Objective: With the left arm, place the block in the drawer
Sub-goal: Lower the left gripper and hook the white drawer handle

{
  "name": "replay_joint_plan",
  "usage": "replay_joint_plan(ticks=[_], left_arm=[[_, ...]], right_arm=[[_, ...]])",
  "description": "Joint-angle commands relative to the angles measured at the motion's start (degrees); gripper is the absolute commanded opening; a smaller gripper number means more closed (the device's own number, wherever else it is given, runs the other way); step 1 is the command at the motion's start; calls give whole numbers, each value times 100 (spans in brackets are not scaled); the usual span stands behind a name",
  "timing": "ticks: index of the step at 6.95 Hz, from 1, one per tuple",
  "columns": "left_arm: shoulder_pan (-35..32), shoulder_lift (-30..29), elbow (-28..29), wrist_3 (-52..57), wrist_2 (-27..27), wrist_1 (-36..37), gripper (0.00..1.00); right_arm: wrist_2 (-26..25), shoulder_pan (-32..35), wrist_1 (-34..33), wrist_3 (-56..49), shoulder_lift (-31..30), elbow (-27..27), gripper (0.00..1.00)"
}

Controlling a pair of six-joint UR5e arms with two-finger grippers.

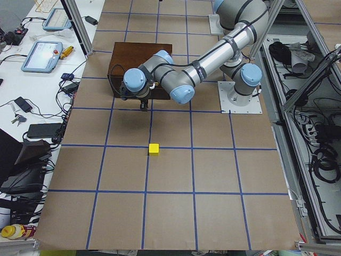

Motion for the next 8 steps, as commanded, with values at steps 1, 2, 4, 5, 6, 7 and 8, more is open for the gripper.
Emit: replay_joint_plan(ticks=[1,2,4,5,6,7,8], left_arm=[[-180,-204,-4,-104,-231,69,100],[-320,-248,-12,-235,-222,165,100],[-637,-319,-21,-482,-222,419,100],[-637,-406,-21,-448,-222,560,100],[-637,-477,-21,-447,-222,579,100],[-637,-564,-30,-456,-231,631,100],[-646,-652,-21,-465,-231,658,100]], right_arm=[[-2,0,0,5,-1,0,100],[-2,0,0,5,-1,0,100],[-2,0,0,-4,-1,0,100],[-2,0,0,5,-1,0,100],[-2,0,0,5,-1,0,100],[-2,0,0,5,-1,0,100],[-2,0,0,5,-1,0,100]])
